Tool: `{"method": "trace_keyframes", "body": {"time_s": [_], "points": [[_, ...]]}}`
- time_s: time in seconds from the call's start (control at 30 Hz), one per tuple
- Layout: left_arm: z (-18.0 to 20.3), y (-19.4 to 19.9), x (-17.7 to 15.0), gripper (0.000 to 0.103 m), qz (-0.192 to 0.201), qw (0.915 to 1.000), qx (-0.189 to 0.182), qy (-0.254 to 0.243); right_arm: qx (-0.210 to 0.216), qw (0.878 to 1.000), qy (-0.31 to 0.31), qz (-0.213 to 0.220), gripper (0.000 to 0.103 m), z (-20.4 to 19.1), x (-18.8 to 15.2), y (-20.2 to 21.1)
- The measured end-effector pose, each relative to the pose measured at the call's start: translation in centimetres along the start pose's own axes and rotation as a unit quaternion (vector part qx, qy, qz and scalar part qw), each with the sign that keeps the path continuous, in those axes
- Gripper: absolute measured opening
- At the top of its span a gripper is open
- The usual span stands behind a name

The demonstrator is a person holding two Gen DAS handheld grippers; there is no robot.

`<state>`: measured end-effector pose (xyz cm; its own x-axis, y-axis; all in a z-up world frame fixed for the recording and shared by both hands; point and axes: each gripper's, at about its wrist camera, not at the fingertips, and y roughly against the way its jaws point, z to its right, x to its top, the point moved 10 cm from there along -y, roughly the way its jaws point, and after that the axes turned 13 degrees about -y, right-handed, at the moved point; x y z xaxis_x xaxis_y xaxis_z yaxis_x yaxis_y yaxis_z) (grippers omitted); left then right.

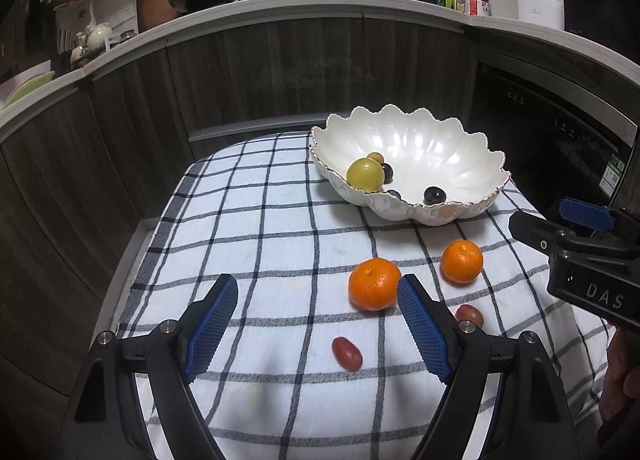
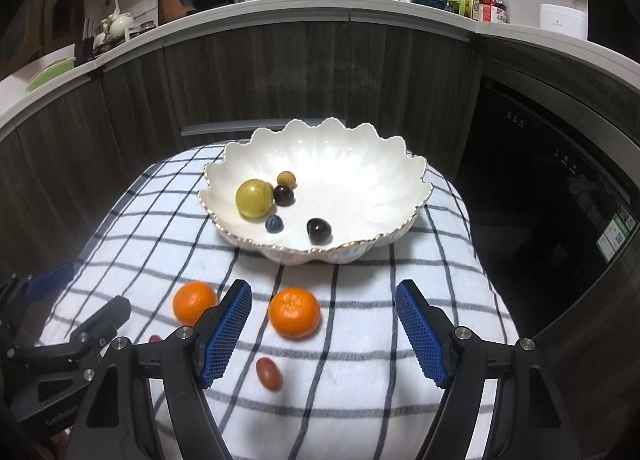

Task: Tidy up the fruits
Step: 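Withdraw both open tools from the bowl toward the remaining fruits, then grasp the red oval fruit with left gripper while right grasps the brown oval fruit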

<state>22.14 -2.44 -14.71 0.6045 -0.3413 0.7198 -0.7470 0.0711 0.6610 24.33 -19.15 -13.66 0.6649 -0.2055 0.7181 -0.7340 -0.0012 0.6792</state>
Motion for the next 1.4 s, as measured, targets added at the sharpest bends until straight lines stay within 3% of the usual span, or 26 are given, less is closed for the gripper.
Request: {"method": "trace_keyframes", "body": {"time_s": [0.37, 0.83, 1.4], "points": [[0.0, 0.5, -1.9, 0.082, 0.008, 1.0, -0.004, 0.004, -0.005, 1.0, 0.012, 0.007, 0.075, -0.5, -2.3, 0.7], [1.2, -1.6, -4.4, 0.081, -0.016, 0.9996, -0.013, -0.018, 0.002, 0.999, 0.029, -0.016, 0.075, -0.7, -5.5, -0.9], [2.5, -3.9, -5.4, 0.066, -0.038, 0.9983, -0.035, -0.025, 0.02, 0.997, 0.057, -0.039, 0.075, -1.9, -7.5, -3.1]]}}
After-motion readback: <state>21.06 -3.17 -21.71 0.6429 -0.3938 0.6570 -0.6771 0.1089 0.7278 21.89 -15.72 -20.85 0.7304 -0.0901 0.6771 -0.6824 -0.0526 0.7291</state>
